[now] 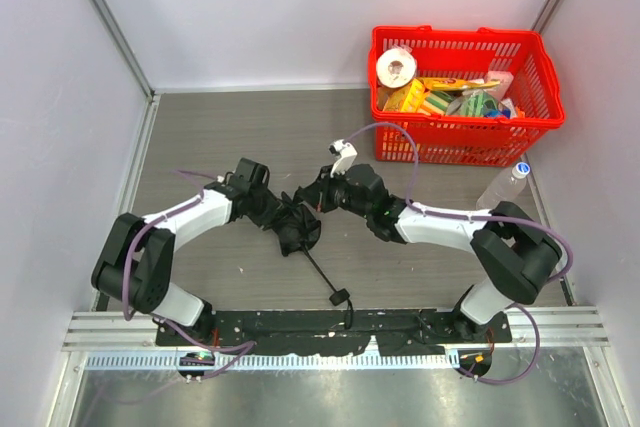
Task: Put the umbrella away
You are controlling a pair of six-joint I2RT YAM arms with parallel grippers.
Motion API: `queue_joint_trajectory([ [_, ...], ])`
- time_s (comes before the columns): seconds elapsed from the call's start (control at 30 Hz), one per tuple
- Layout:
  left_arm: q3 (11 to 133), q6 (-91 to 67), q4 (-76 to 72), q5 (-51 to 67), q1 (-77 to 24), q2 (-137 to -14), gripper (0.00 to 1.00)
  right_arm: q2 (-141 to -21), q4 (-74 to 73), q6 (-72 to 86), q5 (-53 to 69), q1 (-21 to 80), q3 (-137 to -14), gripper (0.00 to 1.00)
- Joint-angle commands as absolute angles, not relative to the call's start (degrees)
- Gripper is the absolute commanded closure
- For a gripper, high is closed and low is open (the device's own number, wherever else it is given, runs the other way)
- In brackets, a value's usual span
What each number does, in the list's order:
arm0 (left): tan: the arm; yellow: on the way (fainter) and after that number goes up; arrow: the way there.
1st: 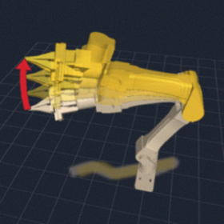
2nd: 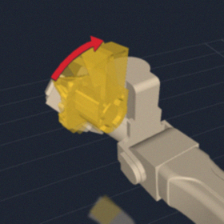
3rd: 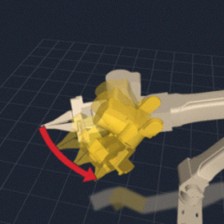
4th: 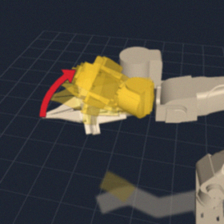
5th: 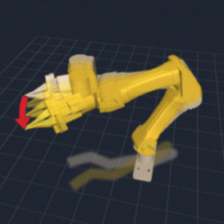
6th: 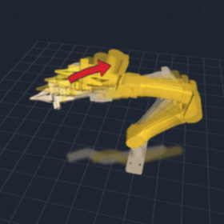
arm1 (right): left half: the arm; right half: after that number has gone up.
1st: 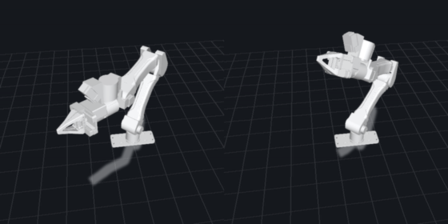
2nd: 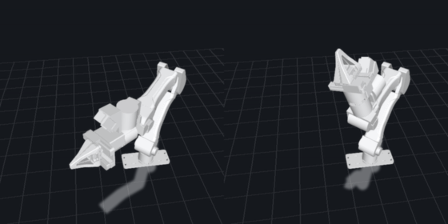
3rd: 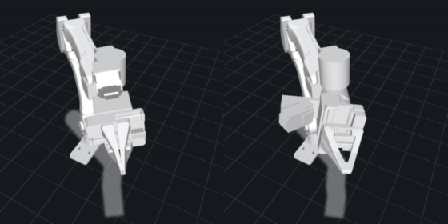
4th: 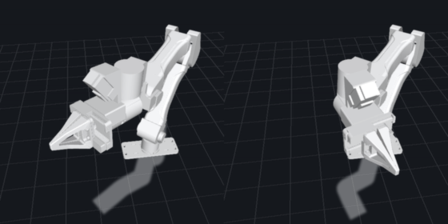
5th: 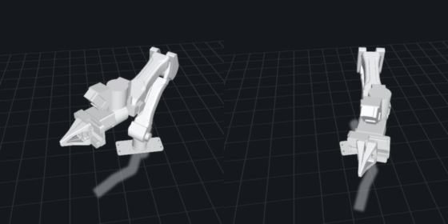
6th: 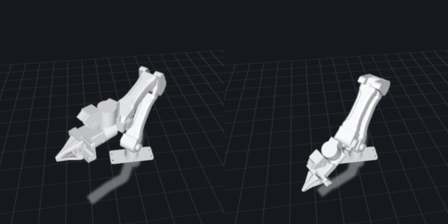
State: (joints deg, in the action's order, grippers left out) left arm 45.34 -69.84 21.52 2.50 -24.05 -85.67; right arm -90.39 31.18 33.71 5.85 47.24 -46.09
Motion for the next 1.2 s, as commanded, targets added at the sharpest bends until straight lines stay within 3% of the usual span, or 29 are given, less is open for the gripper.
queue_joint_trajectory([
  [0.0, 41.0, -68.5, 30.1, -16.0, -22.6, -90.6, 1.00, -80.6, 40.4, 28.6, 0.9, 46.9, -52.6, 0.99],
  [0.27, 42.4, -69.7, 33.0, -14.5, -23.3, -90.8, 1.00, -92.9, 28.8, 14.7, -15.0, 46.3, -51.9, 0.99],
  [0.43, 43.7, -70.9, 34.6, -13.5, -23.3, -96.1, 1.00, -97.6, 22.8, 12.4, -15.3, 46.3, -54.0, 0.98],
  [0.57, 44.2, -72.0, 35.5, -13.4, -23.3, -97.7, 1.00, -99.9, 15.3, 12.4, -15.7, 46.2, -57.6, 0.84],
  [0.63, 44.6, -72.1, 36.4, -13.9, -23.5, -98.1, 1.00, -101.7, 8.7, 11.6, -17.0, 46.2, -61.2, 0.65],
  [0.7, 45.3, -72.2, 37.2, -14.1, -23.4, -98.4, 1.00, -103.0, 2.4, 10.6, -18.1, 46.1, -64.8, 0.53],
  [0.83, 45.9, -72.8, 38.1, -13.6, -23.5, -98.8, 1.00, -96.0, 5.0, 6.3, -18.3, 48.7, -60.3, 0.30],
  [0.97, 46.3, -73.1, 38.4, -13.2, -23.6, -99.2, 1.00, -87.5, 12.5, 4.4, -8.5, 55.7, -54.6, 0.24],
  [1.17, 47.2, -73.6, 39.2, -12.7, -23.6, -99.6, 1.00, -94.3, 20.3, 4.7, -9.9, 63.3, -53.1, 0.23],
])
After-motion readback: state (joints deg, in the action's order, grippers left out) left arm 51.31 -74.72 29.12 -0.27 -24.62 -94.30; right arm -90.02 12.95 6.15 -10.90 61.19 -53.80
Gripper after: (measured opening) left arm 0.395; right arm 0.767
